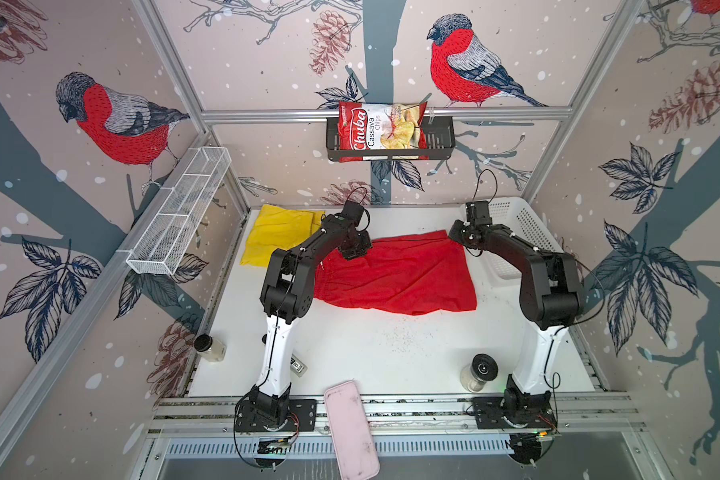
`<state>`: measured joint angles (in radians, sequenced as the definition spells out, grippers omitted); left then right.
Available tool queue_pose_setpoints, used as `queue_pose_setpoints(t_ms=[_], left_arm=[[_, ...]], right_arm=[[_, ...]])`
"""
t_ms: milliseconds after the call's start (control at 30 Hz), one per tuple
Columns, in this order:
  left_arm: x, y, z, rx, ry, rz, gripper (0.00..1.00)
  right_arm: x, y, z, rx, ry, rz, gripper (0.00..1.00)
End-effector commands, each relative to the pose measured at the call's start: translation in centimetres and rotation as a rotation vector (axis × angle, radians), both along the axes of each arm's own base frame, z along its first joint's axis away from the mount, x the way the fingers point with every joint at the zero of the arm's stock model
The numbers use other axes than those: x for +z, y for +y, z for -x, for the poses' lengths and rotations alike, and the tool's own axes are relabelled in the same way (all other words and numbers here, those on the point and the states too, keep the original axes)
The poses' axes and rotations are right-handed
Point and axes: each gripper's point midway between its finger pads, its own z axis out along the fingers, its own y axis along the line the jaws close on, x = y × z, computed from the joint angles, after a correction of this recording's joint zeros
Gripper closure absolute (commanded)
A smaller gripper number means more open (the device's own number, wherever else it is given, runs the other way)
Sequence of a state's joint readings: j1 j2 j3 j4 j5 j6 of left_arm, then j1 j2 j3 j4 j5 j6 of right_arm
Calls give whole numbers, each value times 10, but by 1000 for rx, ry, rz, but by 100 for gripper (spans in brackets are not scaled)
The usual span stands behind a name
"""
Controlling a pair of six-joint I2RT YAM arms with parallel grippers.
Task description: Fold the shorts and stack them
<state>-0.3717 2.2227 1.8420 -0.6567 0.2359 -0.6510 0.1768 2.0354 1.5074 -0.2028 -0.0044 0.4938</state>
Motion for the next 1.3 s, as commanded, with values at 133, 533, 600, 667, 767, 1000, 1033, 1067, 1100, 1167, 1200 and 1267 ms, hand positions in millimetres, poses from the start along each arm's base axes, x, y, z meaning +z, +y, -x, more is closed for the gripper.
queue_pose_setpoints(t_ms=[133,533,600,667,767,1000,1033,1067,1100,1167,1200,1267], left_arm=[[49,1,-19,15,-128,90,100],[186,72,60,99,-621,11,96],[183,82,78,99,-643,-7,93],[181,87,92,89,-656,-11,95],[176,94,107,119,-669,1,97],[113,107,125,191,-561,-74,84],[105,110,127,205,-545,-96,76],[95,112,130,218,-522,-105,65],[87,112,132,226,-509,-103,55],[68,112,137,230,-478,-97,44],[59,113,140,230,-460,-103,41],[44,114,143,229,-436,-124,37]], right_arm=[[30,20,-23,71,-76,6,49],[140,58,67,71,-405,221,42],[139,58,81,30,-420,255,48],[125,62,87,40,-380,243,58],[88,67,87,33,-284,207,57],[10,116,81,144,-70,151,44],[5,119,83,152,-46,157,44],[1,123,87,160,-30,163,43],[-3,124,93,165,-18,162,41],[-8,120,107,162,5,149,39],[-13,116,116,158,24,145,38],[-22,104,135,142,64,149,37]])
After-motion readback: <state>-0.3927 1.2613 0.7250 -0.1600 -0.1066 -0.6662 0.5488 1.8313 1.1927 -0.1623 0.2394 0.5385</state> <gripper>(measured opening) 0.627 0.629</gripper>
